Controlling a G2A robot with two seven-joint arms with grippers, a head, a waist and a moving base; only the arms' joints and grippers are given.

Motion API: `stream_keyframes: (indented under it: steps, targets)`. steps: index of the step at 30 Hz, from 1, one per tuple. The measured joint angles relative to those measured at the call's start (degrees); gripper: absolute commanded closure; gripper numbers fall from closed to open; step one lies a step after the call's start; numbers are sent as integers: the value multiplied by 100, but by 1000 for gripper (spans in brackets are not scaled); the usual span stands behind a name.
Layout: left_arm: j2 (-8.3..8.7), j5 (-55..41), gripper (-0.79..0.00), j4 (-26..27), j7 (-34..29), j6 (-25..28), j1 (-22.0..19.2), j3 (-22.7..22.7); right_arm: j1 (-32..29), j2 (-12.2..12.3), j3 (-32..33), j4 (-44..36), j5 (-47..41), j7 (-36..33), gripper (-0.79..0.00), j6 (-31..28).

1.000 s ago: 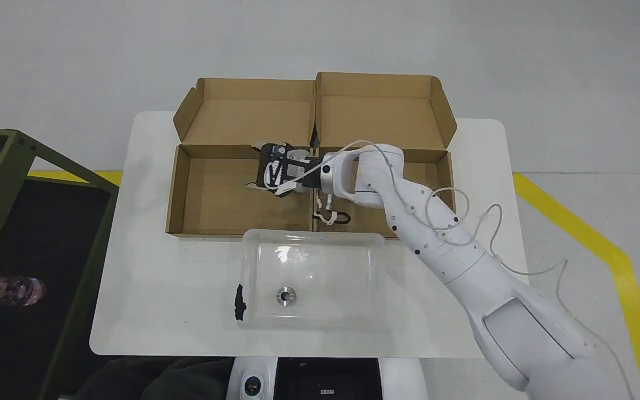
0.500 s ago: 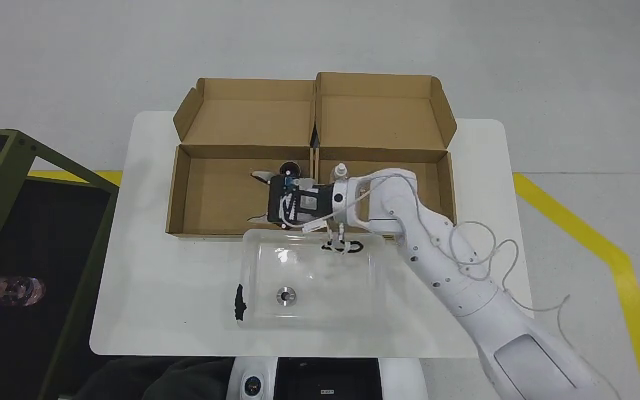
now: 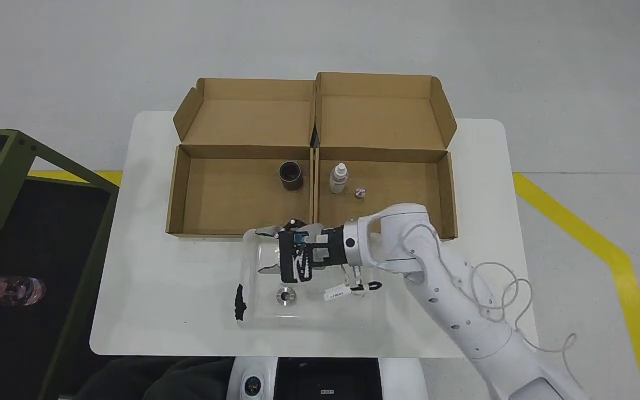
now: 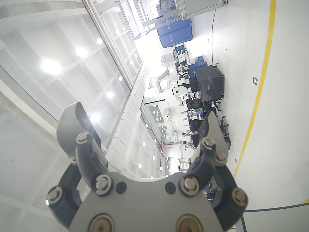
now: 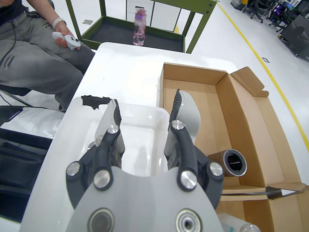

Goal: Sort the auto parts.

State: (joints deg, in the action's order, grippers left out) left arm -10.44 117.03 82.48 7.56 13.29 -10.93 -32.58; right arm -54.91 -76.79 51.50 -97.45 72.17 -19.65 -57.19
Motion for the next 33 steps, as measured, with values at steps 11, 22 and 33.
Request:
stream_keyframes:
  steps: [11,22,33]
  targets:
    - [0,0,-785,0,0,0,0,0,-303,124,-317,-118,227,-210,-496,-81]
    - [0,0,-785,0,0,0,0,0,-418,285,-587,-9,773,-104,-483,-81]
    - [0,0,-785,0,0,0,0,0,-372,379,-867,290,1245,185,-480,-81]
